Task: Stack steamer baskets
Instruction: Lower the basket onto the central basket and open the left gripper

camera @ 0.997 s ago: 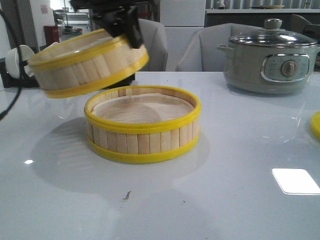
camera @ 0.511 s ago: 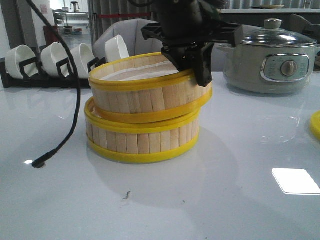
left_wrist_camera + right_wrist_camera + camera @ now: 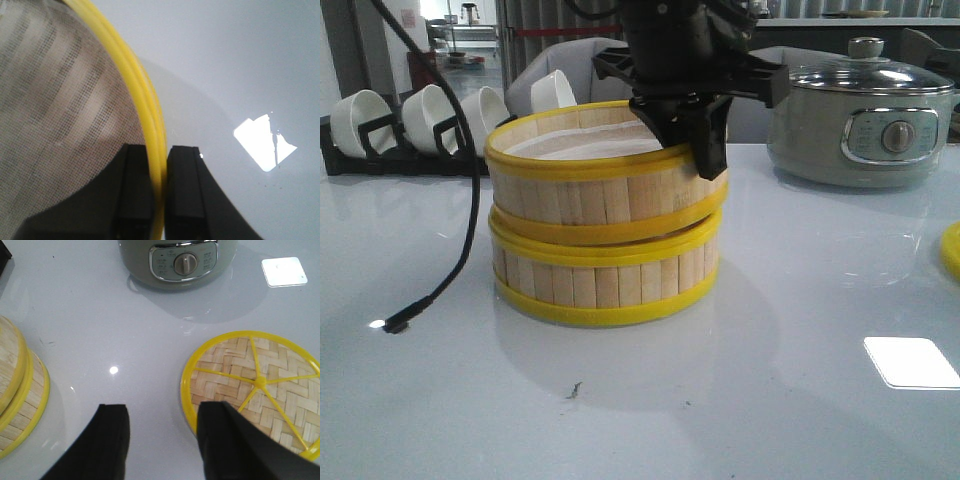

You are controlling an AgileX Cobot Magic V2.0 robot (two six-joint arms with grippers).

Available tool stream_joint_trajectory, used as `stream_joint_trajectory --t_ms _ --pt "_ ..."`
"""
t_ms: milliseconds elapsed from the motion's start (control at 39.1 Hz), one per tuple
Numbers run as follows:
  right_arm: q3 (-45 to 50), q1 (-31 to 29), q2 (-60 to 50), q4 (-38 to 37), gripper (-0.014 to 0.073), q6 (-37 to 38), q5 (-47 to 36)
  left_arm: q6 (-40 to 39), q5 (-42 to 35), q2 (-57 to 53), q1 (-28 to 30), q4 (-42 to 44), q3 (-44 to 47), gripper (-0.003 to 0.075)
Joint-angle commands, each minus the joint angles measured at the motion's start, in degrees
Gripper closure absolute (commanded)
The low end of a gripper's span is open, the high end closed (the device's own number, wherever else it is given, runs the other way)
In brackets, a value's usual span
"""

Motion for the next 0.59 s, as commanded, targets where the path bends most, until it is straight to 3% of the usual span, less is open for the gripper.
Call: stream_joint_trajectory --t_ms 0,562 --pt "-1.96 0.07 -0.38 -0.04 0.0169 0.08 -3.71 -0.19 -0.86 -3.72 0.04 0.95 -2.1 0.0637" --pt "-1.96 0.07 -0.38 -0.04 0.0169 0.08 -3.34 -0.28 -0.32 -3.72 0.04 -0.14 -1.18 0.0637"
